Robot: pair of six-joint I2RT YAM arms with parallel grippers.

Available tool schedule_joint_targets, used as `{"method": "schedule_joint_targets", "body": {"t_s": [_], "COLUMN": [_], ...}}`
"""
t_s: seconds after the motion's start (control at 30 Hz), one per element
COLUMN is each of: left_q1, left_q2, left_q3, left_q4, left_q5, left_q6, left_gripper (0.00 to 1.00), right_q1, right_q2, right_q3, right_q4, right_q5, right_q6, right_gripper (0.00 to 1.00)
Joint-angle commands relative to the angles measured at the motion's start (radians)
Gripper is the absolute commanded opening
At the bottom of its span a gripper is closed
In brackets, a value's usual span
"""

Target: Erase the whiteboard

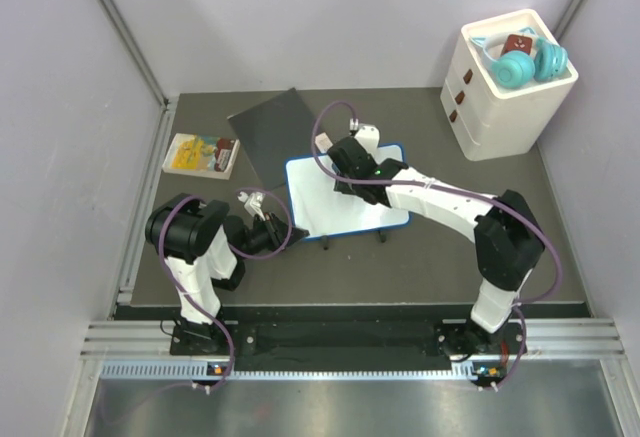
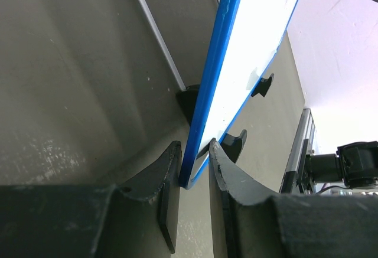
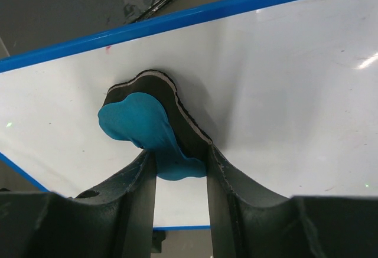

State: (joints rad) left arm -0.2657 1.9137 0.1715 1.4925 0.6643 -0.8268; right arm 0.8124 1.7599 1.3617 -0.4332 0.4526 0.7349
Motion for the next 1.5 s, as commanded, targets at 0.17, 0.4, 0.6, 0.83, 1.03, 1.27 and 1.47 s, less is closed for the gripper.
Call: {"method": "schedule_joint_targets", "body": {"t_s": [0.17,0.4,0.6,0.83,1.03,1.27,1.47], "left_q1": [-0.006,-0.007,-0.020,-0.029,-0.029,-0.029,-0.029], "left_q2": [-0.011,-0.073,-0.156,-0.315,-0.522,-0.837,-0.961], "left_q3": [-0.024,-0.007,0.036,0.019,0.019,0.031,0.011], "left_q4": [0.201,0.146,0.037,-0.017,-0.264,-0.708,-0.876], "left_q5": [-0.071,-0.043,-0.020,-0.009,-0.054,-0.181,-0.310], "left_q6": [0.035,0.032,0.055,0.068,0.140,0.274,0.298], "left_gripper": [0.00,0.13,0.29,0.55,0.67,0.72,0.74], "right_q1": [-0.035,-0.035,-0.035,-0.071,-0.105,-0.170,-0.177], "right_q2": [-0.169,-0.273,-0.335,-0.430,-0.494,-0.568,-0.548], "right_q3": [-0.090,-0.164,-0.211,-0.272,-0.306,-0.417,-0.441], "right_q4": [0.034,0.016,-0.004,-0.015,-0.041,-0.061,-0.056], "right_q5": [0.081,0.110,0.142,0.169,0.170,0.143,0.129], "right_q6": [-0.052,-0.063,-0.054,-0.049,-0.037,-0.002,0.007], "right_gripper": [0.00,0.00,0.00,0.00,0.00,0.01,0.02]}}
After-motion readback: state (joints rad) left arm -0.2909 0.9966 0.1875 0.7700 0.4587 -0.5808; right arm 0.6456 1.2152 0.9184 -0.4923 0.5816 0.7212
